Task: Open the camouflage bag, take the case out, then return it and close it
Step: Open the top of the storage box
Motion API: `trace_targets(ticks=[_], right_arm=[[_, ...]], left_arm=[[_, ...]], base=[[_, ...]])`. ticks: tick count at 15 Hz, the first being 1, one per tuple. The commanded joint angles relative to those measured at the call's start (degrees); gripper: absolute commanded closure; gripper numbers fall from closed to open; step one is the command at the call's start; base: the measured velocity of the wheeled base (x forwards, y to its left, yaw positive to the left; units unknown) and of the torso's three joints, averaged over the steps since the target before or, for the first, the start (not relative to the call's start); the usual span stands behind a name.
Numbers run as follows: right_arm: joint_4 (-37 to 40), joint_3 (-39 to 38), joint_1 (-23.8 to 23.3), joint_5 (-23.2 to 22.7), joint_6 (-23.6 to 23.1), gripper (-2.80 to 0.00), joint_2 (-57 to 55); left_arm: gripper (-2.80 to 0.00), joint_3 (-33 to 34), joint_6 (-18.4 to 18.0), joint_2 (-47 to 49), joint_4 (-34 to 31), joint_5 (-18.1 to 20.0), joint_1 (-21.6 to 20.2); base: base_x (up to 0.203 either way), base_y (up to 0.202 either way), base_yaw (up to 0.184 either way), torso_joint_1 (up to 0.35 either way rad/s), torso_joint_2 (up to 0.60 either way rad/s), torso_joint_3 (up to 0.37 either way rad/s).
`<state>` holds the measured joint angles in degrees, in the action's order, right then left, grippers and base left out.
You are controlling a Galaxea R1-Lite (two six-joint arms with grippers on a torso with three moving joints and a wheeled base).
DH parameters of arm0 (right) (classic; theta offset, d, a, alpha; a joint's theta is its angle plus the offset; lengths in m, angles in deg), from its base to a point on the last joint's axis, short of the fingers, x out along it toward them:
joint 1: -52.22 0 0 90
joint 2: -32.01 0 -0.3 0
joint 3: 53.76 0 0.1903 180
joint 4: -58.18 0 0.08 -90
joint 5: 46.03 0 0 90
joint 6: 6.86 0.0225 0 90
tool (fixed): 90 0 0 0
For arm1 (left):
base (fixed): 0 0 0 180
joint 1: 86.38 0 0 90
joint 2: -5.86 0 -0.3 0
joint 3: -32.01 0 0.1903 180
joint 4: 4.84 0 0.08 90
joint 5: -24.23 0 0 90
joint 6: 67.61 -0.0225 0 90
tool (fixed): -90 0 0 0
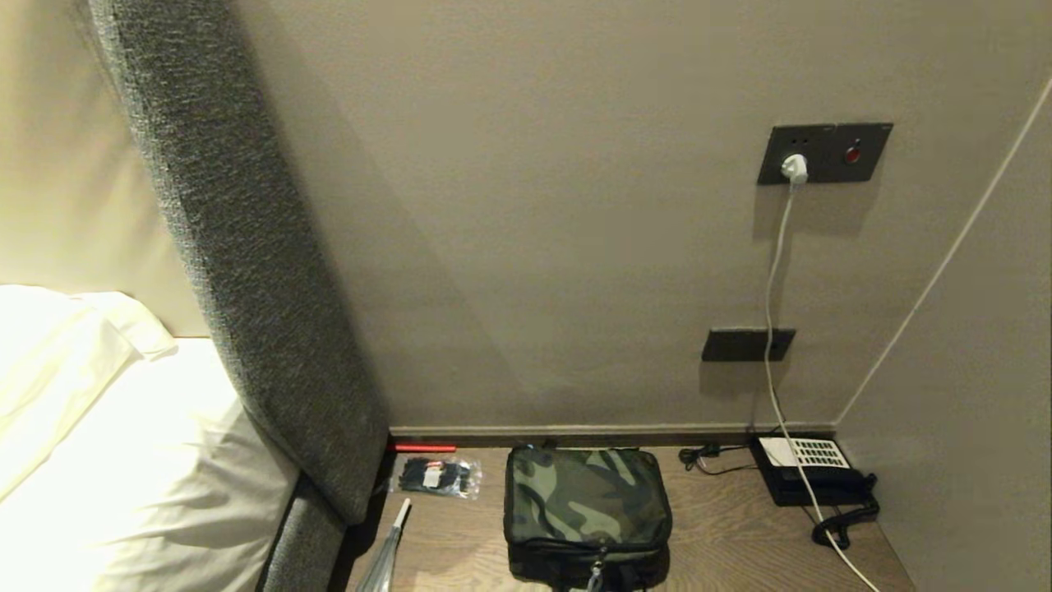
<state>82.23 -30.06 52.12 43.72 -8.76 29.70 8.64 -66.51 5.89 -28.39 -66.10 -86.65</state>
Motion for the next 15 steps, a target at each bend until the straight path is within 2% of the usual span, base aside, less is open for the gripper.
trace_targets(ticks=[1, 15], right_arm=[[0.0, 0.0, 0.0, 0.0, 0.0, 0.0, -0.1], [0.0, 0.0, 0.0, 0.0, 0.0, 0.0, -0.1]], left_arm=[[0.0, 0.2, 0.0, -0.1, 0.0, 0.0, 0.0], [0.0, 0.2, 0.0, 0.0, 0.0, 0.0, 0.0]], base=[[0.0, 0.0, 0.0, 0.002, 0.01, -0.2], [0.0, 0.0, 0.0, 0.003, 0.0, -0.2]])
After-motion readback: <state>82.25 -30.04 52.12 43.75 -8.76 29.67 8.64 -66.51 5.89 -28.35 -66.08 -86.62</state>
